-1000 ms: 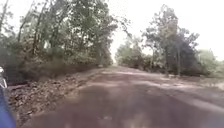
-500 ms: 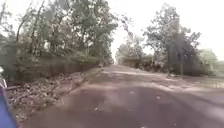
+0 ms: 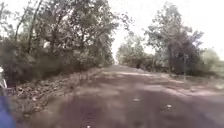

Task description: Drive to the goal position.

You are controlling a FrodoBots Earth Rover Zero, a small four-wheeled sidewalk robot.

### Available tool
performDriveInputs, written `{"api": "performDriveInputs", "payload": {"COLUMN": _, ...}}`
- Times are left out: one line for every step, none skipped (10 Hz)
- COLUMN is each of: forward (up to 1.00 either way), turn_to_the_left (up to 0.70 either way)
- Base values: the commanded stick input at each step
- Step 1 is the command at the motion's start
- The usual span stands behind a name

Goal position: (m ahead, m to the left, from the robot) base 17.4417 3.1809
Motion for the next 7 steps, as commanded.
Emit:
{"api": "performDriveInputs", "payload": {"forward": 0.7, "turn_to_the_left": -0.03}}
{"api": "performDriveInputs", "payload": {"forward": 0.7, "turn_to_the_left": -0.03}}
{"api": "performDriveInputs", "payload": {"forward": 0.7, "turn_to_the_left": -0.03}}
{"api": "performDriveInputs", "payload": {"forward": 0.7, "turn_to_the_left": -0.03}}
{"api": "performDriveInputs", "payload": {"forward": 0.7, "turn_to_the_left": -0.03}}
{"api": "performDriveInputs", "payload": {"forward": 0.7, "turn_to_the_left": -0.03}}
{"api": "performDriveInputs", "payload": {"forward": 0.7, "turn_to_the_left": -0.03}}
